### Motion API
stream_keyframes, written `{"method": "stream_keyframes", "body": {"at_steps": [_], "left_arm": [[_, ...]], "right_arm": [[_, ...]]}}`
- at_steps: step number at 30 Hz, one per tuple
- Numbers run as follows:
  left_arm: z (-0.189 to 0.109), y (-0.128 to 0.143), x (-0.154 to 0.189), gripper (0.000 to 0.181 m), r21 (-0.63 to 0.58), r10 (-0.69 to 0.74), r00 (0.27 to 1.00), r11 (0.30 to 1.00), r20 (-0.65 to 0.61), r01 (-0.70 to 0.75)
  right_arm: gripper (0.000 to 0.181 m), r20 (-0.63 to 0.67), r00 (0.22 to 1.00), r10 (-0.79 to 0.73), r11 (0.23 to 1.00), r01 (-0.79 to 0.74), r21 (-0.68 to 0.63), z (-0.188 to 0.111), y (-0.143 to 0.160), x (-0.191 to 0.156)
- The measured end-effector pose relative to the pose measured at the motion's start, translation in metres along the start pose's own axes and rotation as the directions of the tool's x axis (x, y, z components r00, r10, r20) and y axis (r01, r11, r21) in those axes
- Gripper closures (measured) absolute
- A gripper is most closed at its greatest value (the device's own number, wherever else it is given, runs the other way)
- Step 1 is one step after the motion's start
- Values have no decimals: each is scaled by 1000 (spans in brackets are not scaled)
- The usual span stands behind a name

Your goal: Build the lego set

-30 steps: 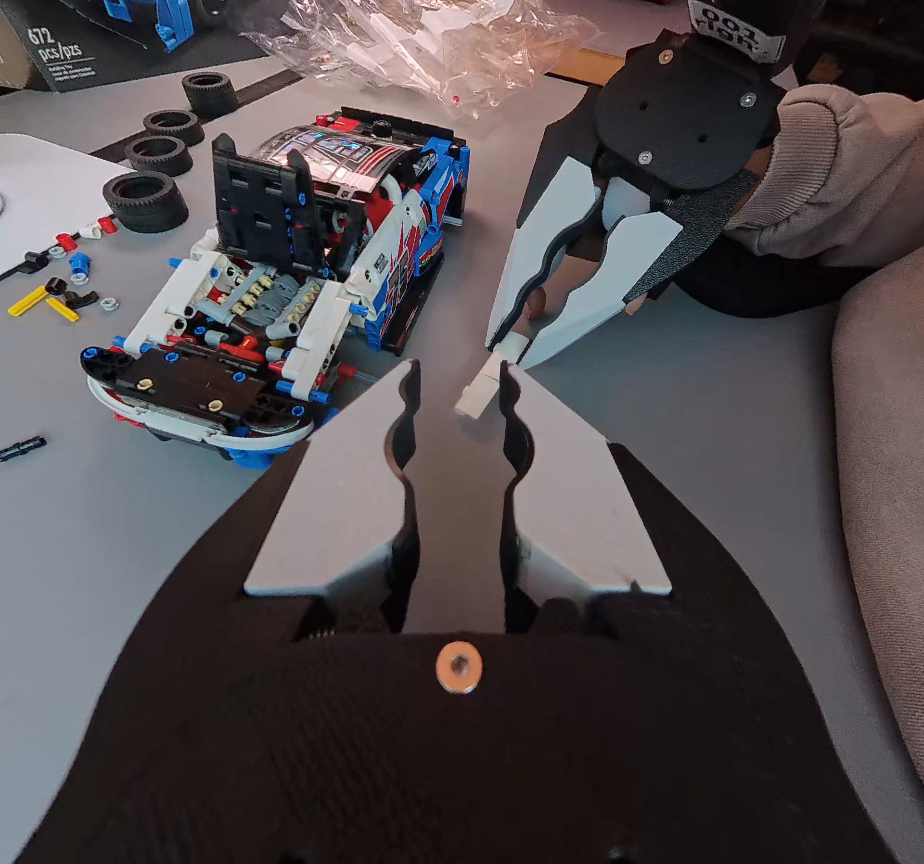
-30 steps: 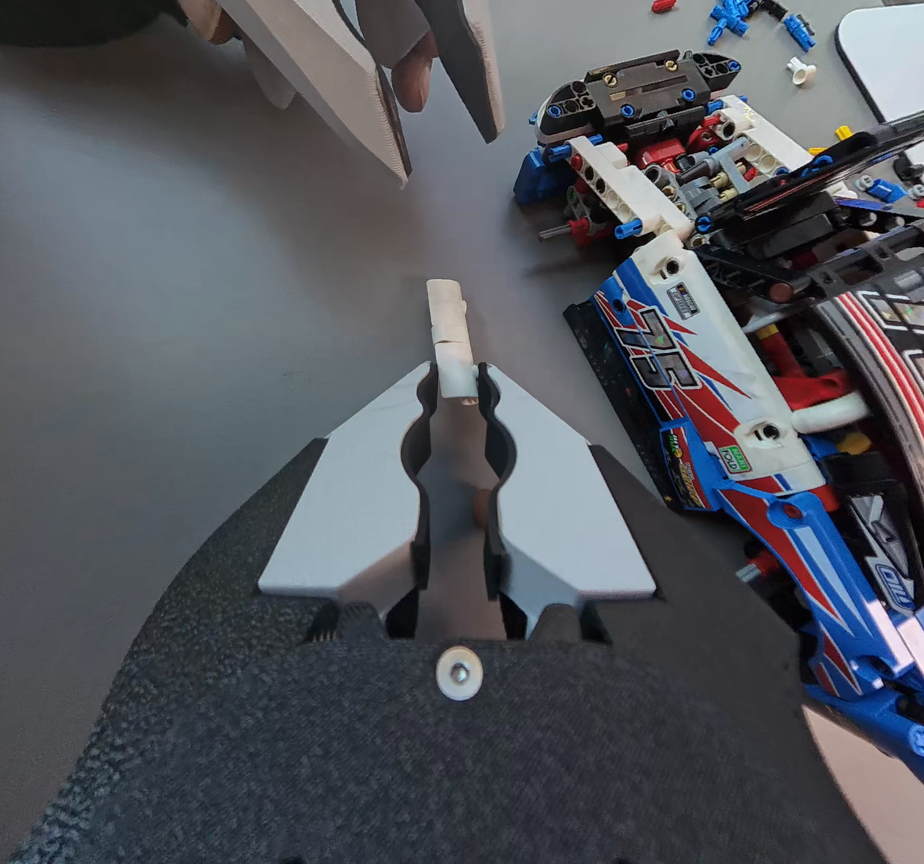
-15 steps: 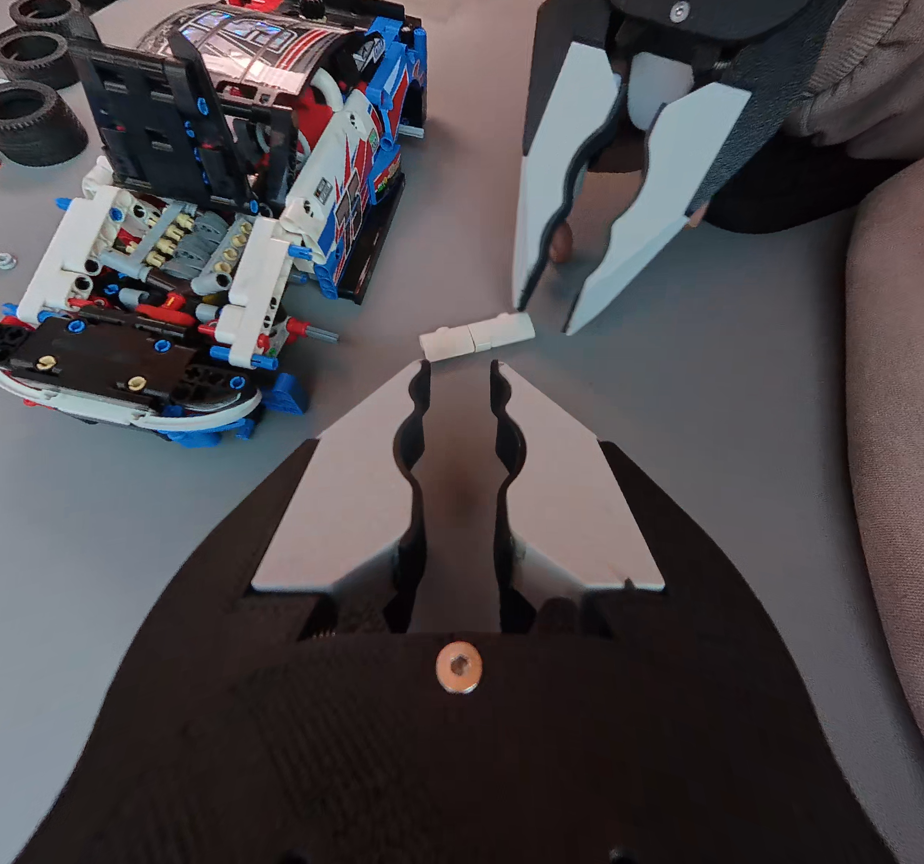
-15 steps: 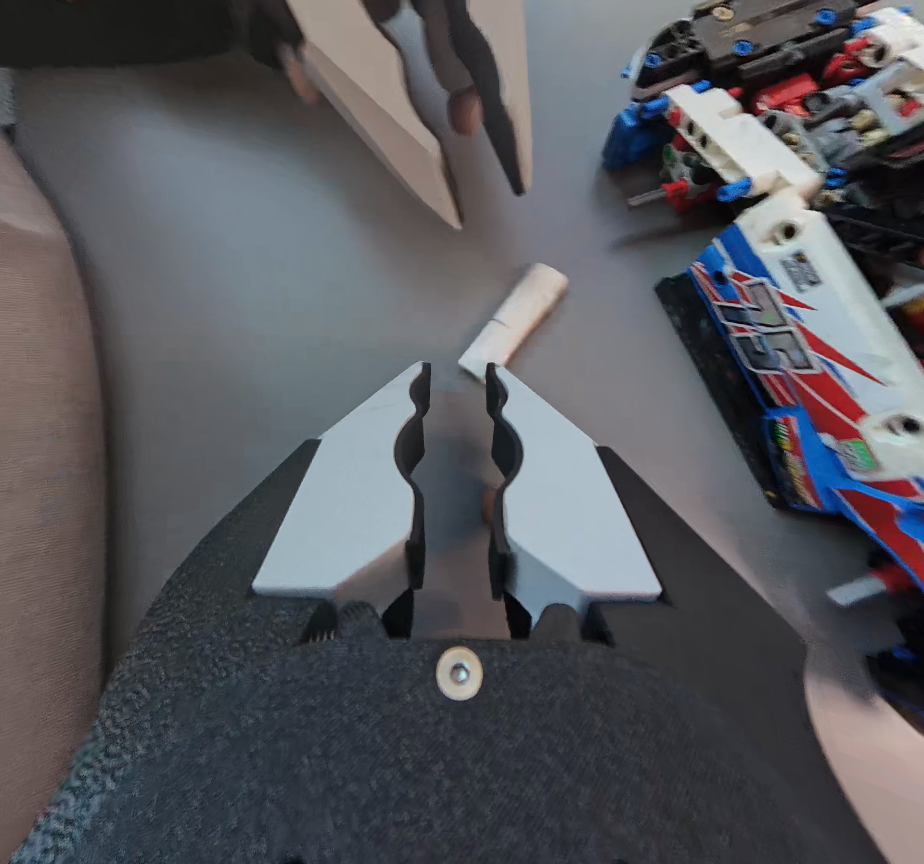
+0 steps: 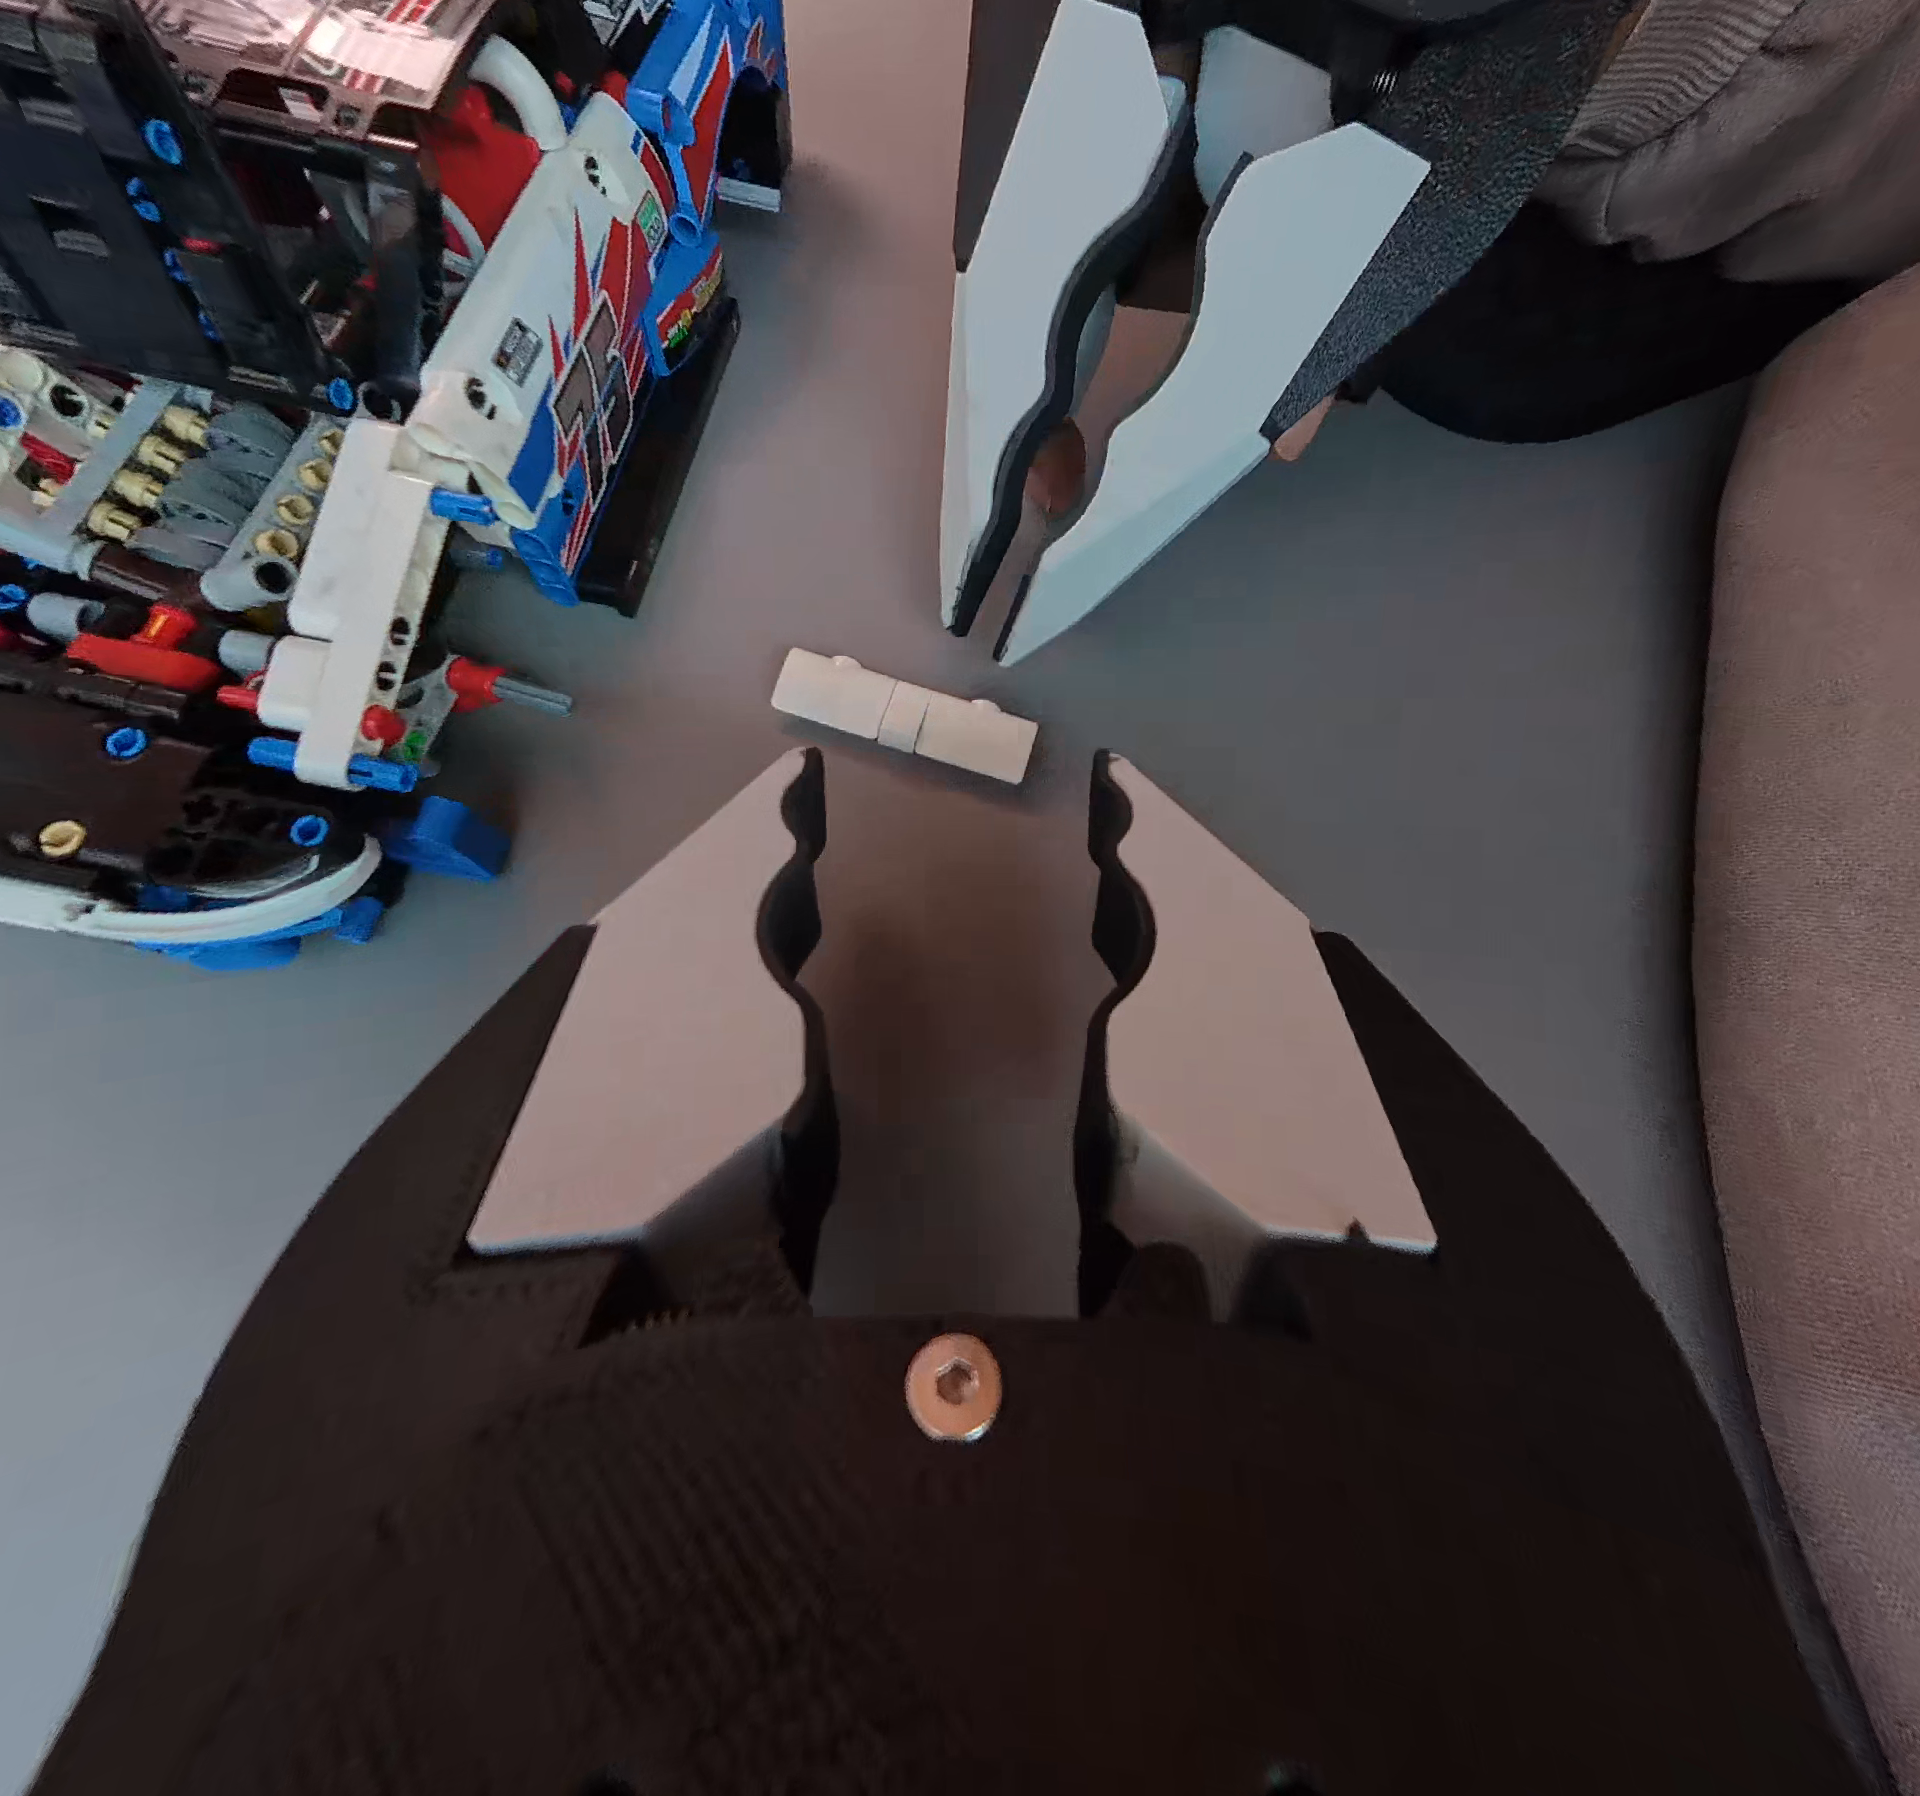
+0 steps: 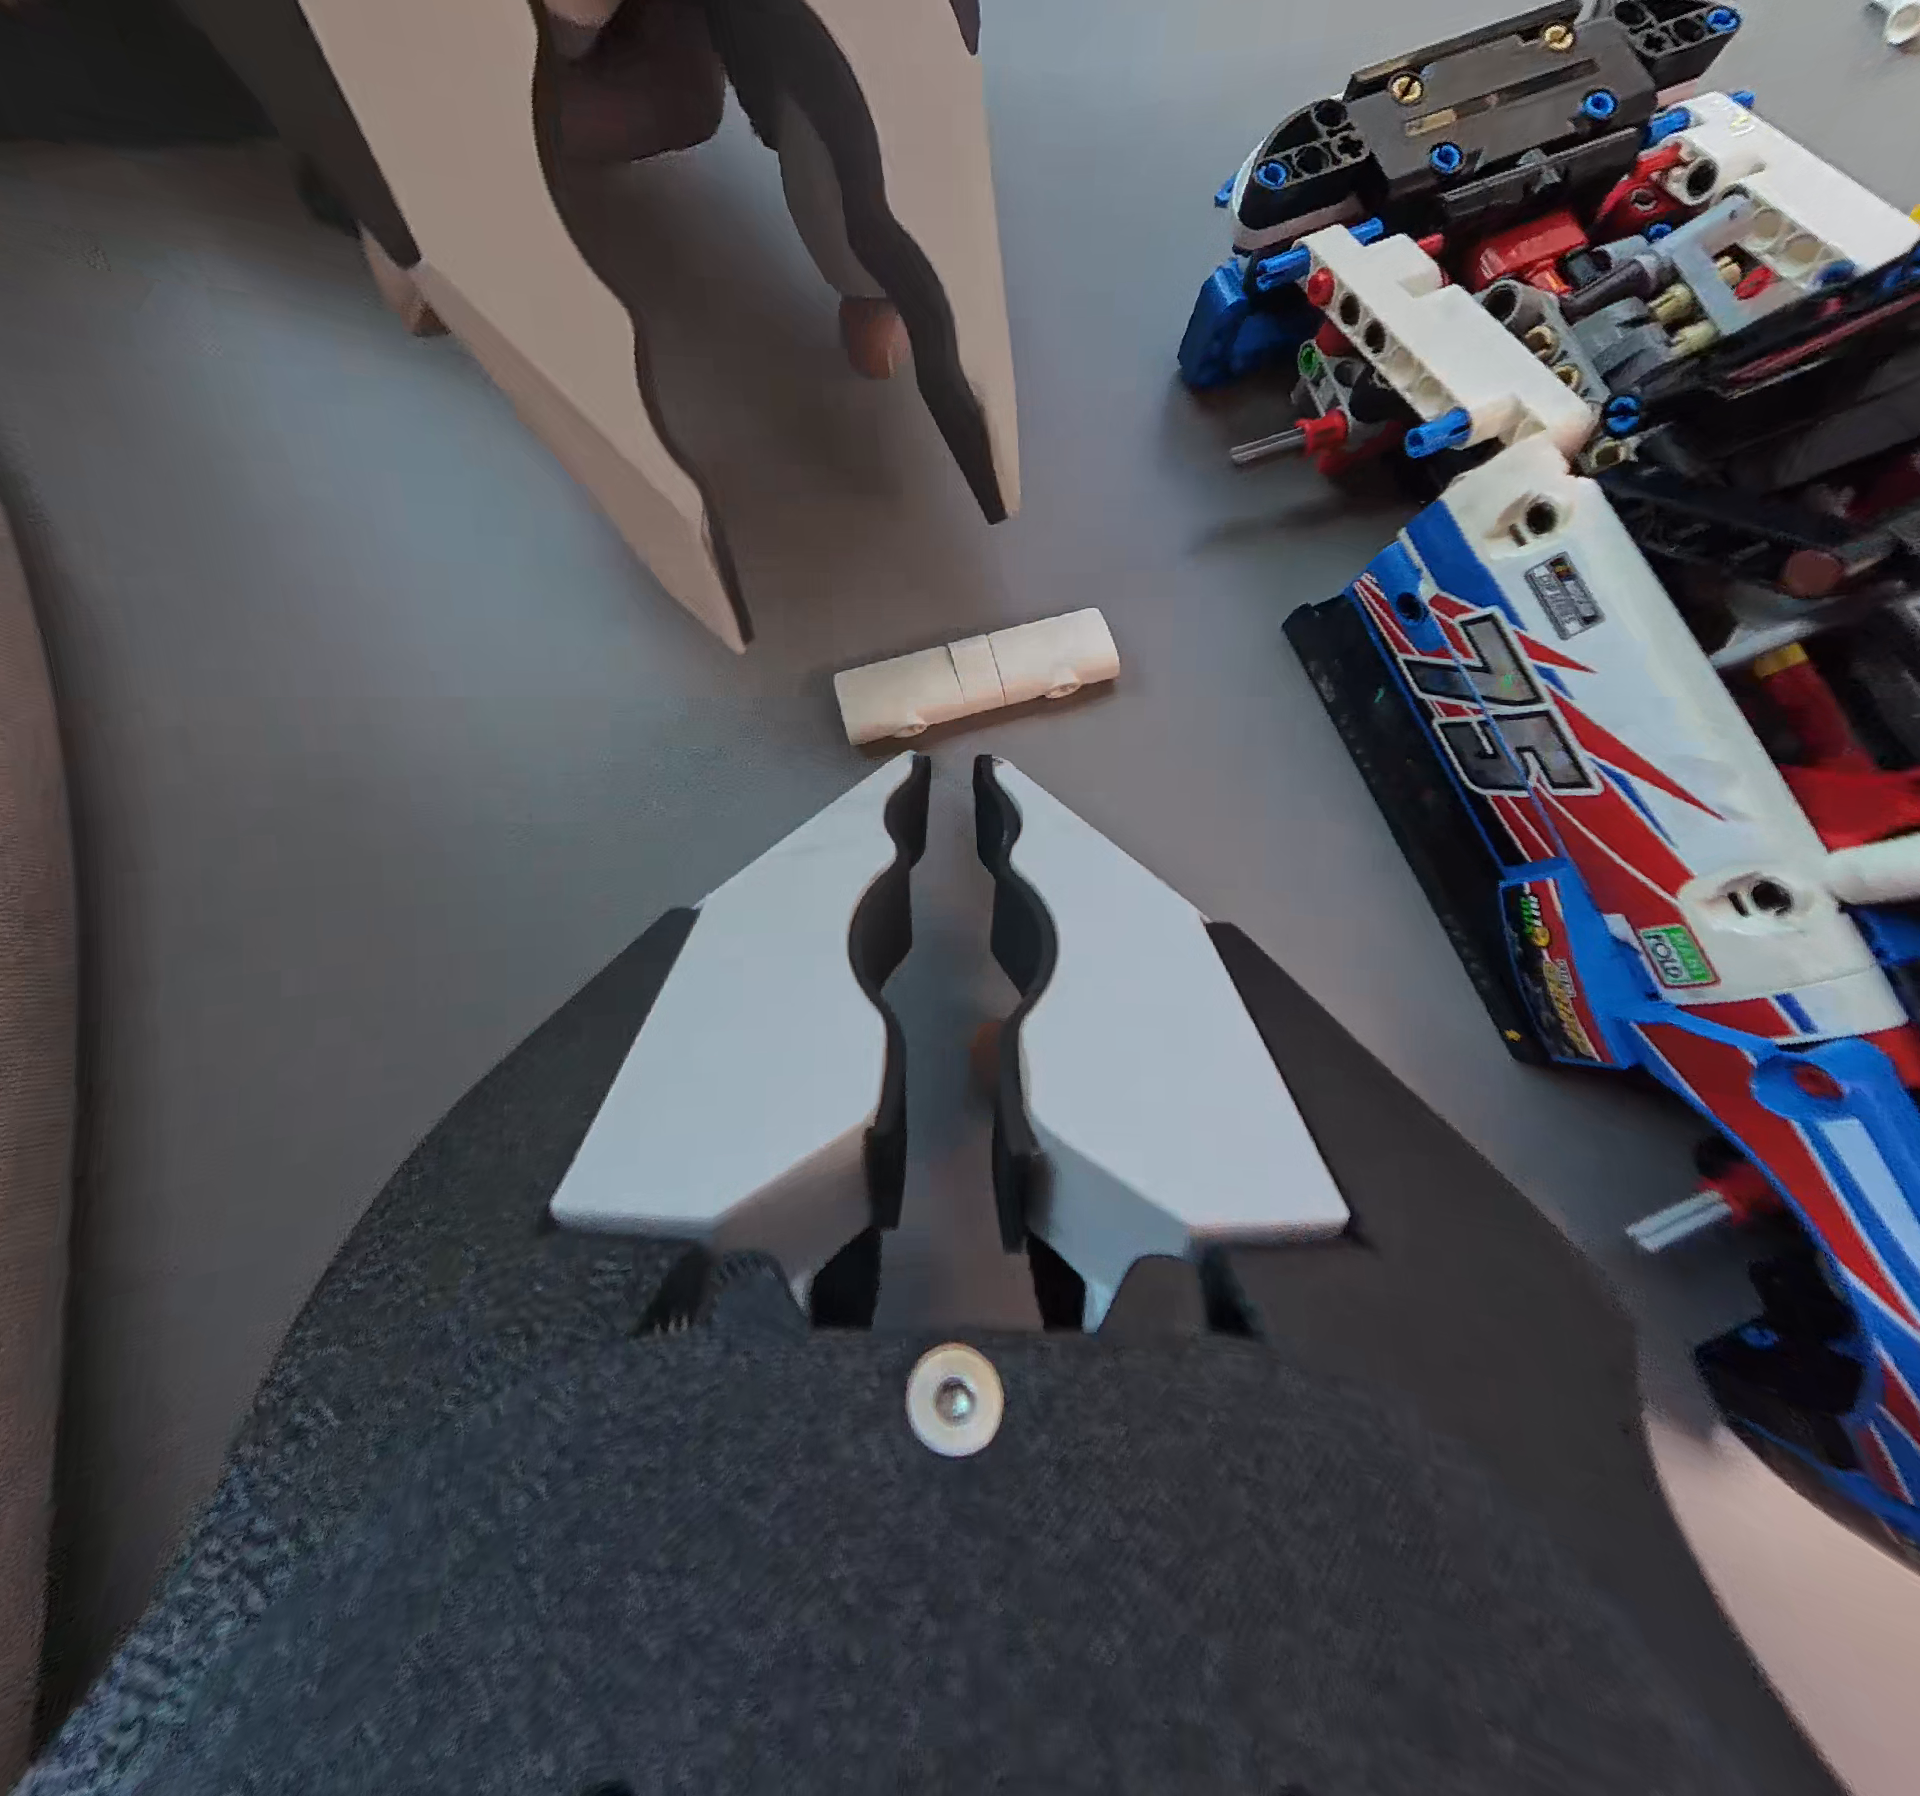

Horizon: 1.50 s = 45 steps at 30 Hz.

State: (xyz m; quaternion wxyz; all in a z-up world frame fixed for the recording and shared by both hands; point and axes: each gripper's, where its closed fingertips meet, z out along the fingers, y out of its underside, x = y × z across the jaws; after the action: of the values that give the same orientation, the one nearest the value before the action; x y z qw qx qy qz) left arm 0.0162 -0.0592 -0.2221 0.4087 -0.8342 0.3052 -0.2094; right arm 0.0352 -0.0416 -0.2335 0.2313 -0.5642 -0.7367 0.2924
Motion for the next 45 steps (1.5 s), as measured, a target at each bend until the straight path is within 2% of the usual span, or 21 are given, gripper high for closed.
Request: {"method": "stream_keyframes", "body": {"at_steps": [1, 5, 10, 13, 16, 20, 22, 25, 29, 32, 35, 38, 41, 45], "left_arm": [[3, -1, 1, 127, -10, 13, 1000, 1000, 18, -13], [9, 0, 0, 118, -53, 62, 996, 997, 70, -59], [11, 10, -4, 121, -104, 93, 992, 991, 81, -85], [7, 13, -11, 140, -123, 131, 986, 985, 106, -118], [0, 17, -19, 176, -136, 194, 974, 975, 117, -178], [-7, 21, -33, 181, -143, 227, 964, 968, 139, -207], [-12, 20, -44, 180, -142, 223, 956, 970, 188, -198], [-30, -1, -64, 174, -15, 152, 946, 988, 286, -154], [-77, -34, -111, 164, 214, -41, 913, 975, 405, -51], [-105, -37, -158, 157, 287, -188, 877, 956, 443, 60], [-116, -20, -207, 156, 223, -266, 826, 959, 496, 175], [-120, 8, -250, 158, 85, -302, 750, 945, 588, 315], [-115, 22, -270, 160, -16, -306, 733, 918, 608, 396], [-102, 35, -274, 159, -113, -302, 757, 890, 580, 442]], "right_arm": [[175, -17, 1000, -19, 1000, 19, -7, 2, -1, 0], [177, -40, 995, -87, 996, 87, -15, 11, -9, -7], [171, -5, 995, -104, 993, 104, 64, 16, -22, -18], [167, 44, 999, -28, 990, 22, 136, 5, -27, -14], [167, 50, 999, 6, 968, -18, 252, -13, -36, -4], [167, 7, 1000, 18, 924, -19, 382, -34, -49, 10], [166, -16, 999, 39, 907, -29, 421, -40, -53, 16], [166, -42, 996, 74, 883, -46, 467, -48, -58, 25], [166, -58, 990, 128, 838, -77, 541, -61, -66, 35], [164, -71, 983, 169, 792, -92, 604, -73, -72, 43], [164, -87, 976, 202, 770, -103, 629, -80, -72, 51], [165, -102, 973, 209, 767, -99, 634, -83, -69, 54], [166, -128, 972, 199, 772, -75, 632, -85, -68, 56], [167, -149, 973, 179, 781, -48, 623, -85, -66, 56]]}}
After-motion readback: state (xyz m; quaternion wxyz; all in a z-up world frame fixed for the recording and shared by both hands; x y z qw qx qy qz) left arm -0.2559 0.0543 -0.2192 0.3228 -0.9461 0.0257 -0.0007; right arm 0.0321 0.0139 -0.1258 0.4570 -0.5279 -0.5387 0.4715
